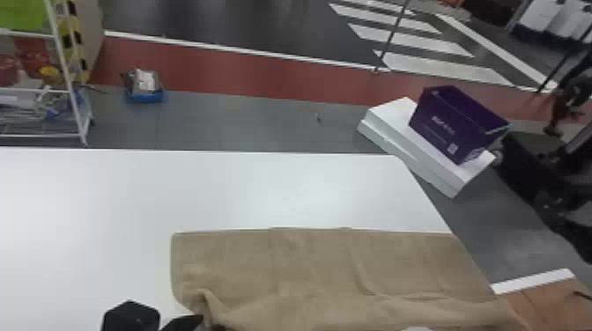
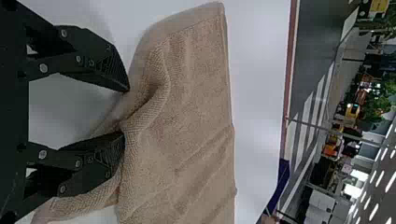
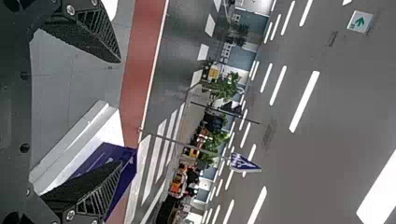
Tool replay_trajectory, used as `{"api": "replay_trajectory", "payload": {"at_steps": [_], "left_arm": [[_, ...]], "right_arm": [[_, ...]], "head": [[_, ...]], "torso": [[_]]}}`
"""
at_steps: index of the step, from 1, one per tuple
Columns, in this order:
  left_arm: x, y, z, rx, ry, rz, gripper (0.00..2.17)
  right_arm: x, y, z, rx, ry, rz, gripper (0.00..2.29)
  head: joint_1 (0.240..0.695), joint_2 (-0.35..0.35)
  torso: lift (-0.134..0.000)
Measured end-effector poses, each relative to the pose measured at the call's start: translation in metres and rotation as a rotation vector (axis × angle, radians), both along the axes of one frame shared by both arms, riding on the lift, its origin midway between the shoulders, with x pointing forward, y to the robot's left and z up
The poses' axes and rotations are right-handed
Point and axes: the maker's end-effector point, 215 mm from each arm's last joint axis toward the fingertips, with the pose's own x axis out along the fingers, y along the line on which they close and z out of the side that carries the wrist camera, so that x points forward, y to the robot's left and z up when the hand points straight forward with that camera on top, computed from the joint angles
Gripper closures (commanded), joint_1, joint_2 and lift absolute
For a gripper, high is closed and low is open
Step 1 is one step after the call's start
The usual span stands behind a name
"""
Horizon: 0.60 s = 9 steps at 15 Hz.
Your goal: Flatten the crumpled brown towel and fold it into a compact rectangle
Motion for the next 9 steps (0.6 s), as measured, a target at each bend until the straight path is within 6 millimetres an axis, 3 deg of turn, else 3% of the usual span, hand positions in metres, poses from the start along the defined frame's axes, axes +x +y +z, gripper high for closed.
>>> {"api": "replay_trajectory", "payload": {"at_steps": [4, 7, 9], "left_arm": [[-0.012, 0.014, 0.029, -0.045, 0.011, -0.094, 1.38], [-0.028, 0.052, 0.041, -0.066, 0.098, -0.117, 1.38], [-0.025, 0.086, 0.04, -0.052, 0.141, -0.088, 1.38]], "right_arm": [[0.003, 0.005, -0.006, -0.004, 0.007, 0.01, 0.11], [0.007, 0.015, -0.011, -0.009, 0.009, 0.03, 0.11], [0.013, 0.028, -0.017, -0.011, 0.013, 0.055, 0.11]], "head": [[0.695, -0.35], [0.695, -0.35], [0.695, -0.35]], "torso": [[-0.124], [-0.124], [-0.124]]}}
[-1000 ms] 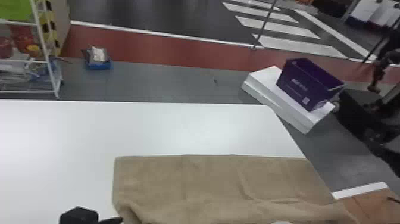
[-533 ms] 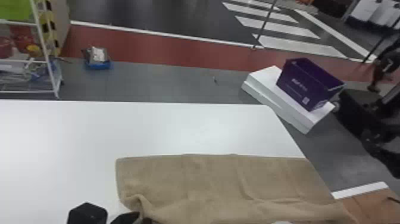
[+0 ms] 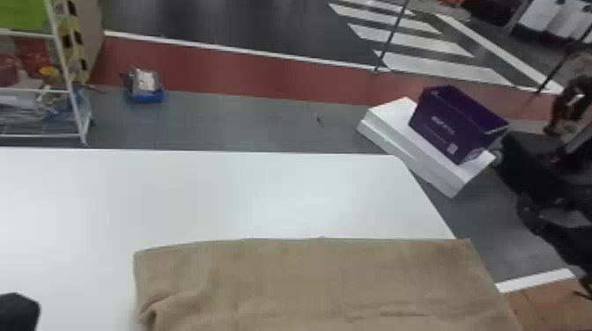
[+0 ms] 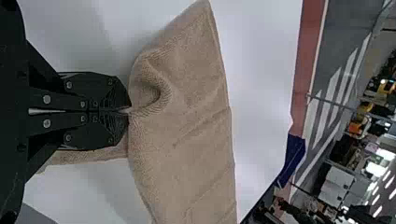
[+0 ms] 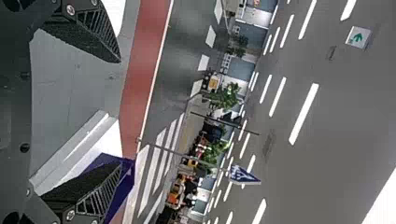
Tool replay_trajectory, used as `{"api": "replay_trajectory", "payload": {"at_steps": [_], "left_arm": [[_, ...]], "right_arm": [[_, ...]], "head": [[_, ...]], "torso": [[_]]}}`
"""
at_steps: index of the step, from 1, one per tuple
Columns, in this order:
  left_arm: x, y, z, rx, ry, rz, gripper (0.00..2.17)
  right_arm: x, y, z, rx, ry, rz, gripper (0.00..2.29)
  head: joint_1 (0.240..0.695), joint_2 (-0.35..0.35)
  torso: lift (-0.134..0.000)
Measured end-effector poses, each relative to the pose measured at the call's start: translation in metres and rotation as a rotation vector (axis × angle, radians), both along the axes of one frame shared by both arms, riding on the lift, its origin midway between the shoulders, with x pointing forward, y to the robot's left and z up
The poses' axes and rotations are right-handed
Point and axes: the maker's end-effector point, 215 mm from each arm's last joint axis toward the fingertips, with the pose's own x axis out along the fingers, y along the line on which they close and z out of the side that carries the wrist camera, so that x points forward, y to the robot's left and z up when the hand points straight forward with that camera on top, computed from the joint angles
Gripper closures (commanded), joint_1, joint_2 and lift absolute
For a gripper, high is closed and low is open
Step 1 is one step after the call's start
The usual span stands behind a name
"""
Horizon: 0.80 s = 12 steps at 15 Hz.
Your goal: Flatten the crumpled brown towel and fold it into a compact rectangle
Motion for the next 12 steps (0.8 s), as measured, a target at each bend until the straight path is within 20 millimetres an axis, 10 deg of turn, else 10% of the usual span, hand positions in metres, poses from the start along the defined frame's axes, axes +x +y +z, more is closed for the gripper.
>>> {"api": "replay_trajectory", "payload": {"at_steps": [9, 11, 12], "left_arm": [[0.068, 0.137, -0.007, 0.092, 0.1, 0.238, 1.3], [0.069, 0.155, -0.009, 0.095, 0.12, 0.282, 0.17], [0.064, 0.161, -0.012, 0.102, 0.133, 0.301, 0.0]], "right_arm": [[0.026, 0.095, -0.033, -0.014, 0.071, 0.243, 0.16], [0.025, 0.135, -0.044, -0.067, 0.108, 0.368, 0.18], [0.023, 0.155, -0.054, -0.101, 0.141, 0.435, 0.18]], "head": [[0.695, -0.35], [0.695, -0.35], [0.695, -0.35]], "torso": [[-0.124], [-0.124], [-0.124]]}}
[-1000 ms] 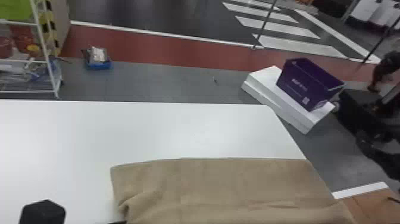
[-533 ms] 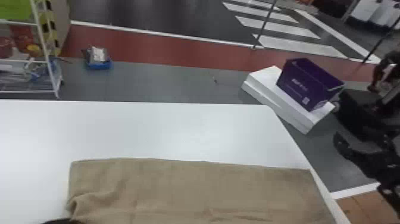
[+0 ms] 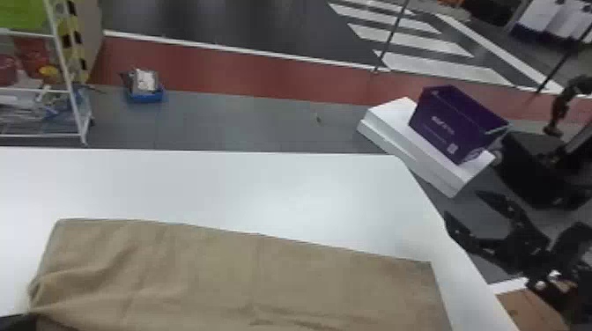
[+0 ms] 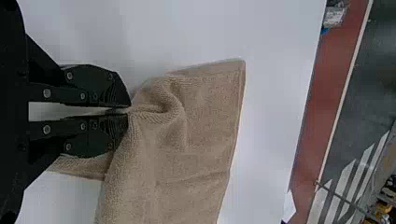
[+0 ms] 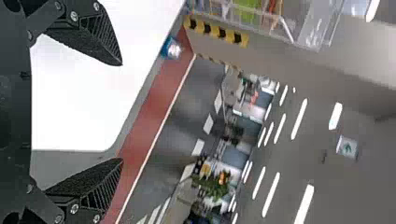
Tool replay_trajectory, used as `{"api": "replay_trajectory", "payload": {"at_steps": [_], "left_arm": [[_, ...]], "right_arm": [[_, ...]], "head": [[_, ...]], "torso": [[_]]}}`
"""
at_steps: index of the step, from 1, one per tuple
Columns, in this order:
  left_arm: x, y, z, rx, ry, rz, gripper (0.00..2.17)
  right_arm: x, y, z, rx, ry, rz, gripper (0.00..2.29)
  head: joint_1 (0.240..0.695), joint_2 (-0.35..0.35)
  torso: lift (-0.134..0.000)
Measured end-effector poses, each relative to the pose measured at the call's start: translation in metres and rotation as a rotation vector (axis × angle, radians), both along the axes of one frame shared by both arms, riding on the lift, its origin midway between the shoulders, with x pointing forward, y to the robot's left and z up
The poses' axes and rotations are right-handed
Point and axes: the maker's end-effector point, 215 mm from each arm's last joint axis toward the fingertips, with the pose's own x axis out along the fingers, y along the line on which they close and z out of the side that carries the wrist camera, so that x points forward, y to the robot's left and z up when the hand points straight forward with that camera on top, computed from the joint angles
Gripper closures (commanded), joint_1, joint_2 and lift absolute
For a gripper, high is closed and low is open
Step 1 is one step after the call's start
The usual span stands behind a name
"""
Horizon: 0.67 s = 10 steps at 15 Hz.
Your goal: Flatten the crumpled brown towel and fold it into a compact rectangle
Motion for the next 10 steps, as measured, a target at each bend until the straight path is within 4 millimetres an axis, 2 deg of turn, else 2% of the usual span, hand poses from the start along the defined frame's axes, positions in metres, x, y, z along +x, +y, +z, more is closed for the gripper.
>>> {"api": "replay_trajectory", "payload": {"at_steps": [1, 3, 5, 7, 10], "left_arm": [[-0.008, 0.003, -0.002, 0.005, 0.009, 0.009, 0.0], [-0.027, 0.004, -0.001, 0.01, 0.019, 0.01, 0.02], [-0.043, 0.005, 0.005, 0.006, 0.028, 0.019, 0.02], [-0.059, 0.008, 0.012, -0.022, 0.055, 0.045, 0.02], [-0.086, -0.003, 0.015, -0.089, 0.117, 0.052, 0.02]], "right_arm": [[-0.001, 0.013, -0.009, -0.03, 0.021, 0.042, 0.18], [-0.002, 0.021, -0.016, -0.054, 0.033, 0.062, 0.18], [-0.004, 0.027, -0.015, -0.064, 0.03, 0.088, 0.18], [-0.008, 0.042, -0.013, -0.081, 0.023, 0.149, 0.18], [-0.009, 0.046, -0.011, -0.095, 0.013, 0.165, 0.18]], "head": [[0.695, -0.35], [0.695, -0.35], [0.695, -0.35], [0.695, -0.35], [0.695, -0.35]], "torso": [[-0.124], [-0.124], [-0.124], [-0.124], [-0.124]]}}
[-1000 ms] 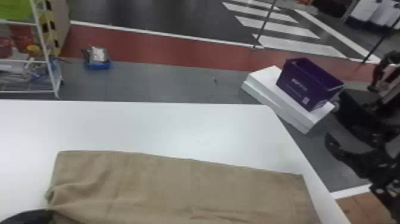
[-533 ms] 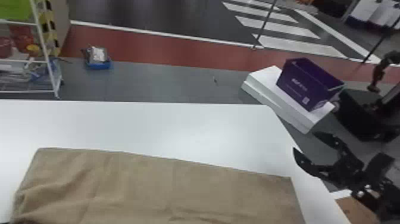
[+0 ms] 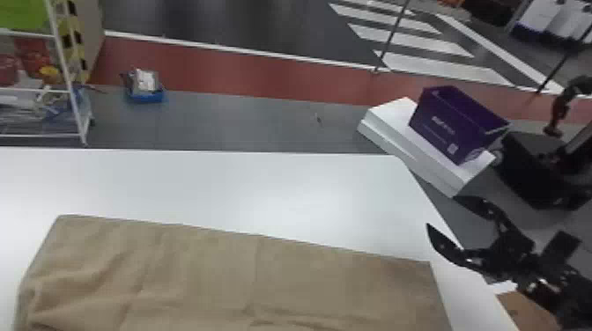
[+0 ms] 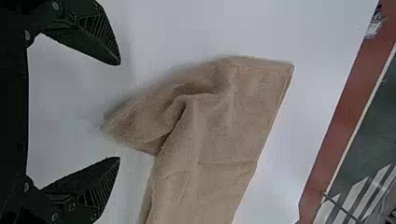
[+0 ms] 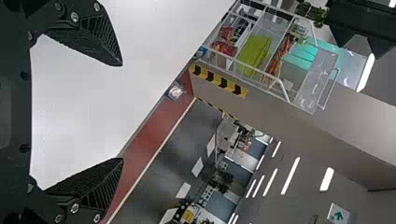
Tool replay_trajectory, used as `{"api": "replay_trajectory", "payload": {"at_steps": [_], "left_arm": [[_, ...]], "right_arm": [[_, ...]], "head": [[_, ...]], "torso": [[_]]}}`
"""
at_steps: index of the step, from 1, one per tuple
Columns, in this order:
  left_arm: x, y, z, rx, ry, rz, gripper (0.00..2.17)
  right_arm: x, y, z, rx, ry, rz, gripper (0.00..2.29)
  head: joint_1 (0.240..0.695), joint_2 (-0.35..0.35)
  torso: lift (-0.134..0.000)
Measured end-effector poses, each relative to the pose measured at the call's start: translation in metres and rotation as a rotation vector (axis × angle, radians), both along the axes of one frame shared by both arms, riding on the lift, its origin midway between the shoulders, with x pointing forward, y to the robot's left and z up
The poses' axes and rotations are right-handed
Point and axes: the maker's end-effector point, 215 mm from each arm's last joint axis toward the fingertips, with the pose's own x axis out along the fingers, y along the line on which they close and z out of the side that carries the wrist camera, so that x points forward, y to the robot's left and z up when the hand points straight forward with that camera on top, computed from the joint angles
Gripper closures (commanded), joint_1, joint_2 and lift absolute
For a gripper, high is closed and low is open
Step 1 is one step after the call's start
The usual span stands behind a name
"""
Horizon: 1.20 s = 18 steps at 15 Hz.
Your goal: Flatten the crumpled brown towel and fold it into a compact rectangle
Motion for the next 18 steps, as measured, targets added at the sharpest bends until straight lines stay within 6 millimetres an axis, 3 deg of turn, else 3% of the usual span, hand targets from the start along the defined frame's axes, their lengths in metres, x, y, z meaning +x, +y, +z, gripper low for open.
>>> {"api": "replay_trajectory", "payload": {"at_steps": [4, 7, 13, 18], "left_arm": [[-0.019, -0.019, -0.006, -0.053, 0.049, -0.019, 0.08], [-0.01, -0.025, -0.014, 0.018, -0.014, -0.069, 0.19], [0.011, -0.061, -0.026, 0.13, -0.137, -0.135, 0.21], [0.012, -0.065, -0.035, 0.145, -0.133, -0.142, 0.23]], "right_arm": [[0.0, -0.001, 0.002, -0.006, -0.003, 0.002, 0.18], [0.0, -0.002, 0.001, -0.007, -0.005, 0.0, 0.18], [-0.001, -0.004, 0.001, -0.008, -0.009, -0.006, 0.17], [-0.002, -0.006, 0.002, -0.008, -0.015, -0.009, 0.17]], "head": [[0.695, -0.35], [0.695, -0.35], [0.695, -0.35], [0.695, -0.35]], "torso": [[-0.124], [-0.124], [-0.124], [-0.124]]}}
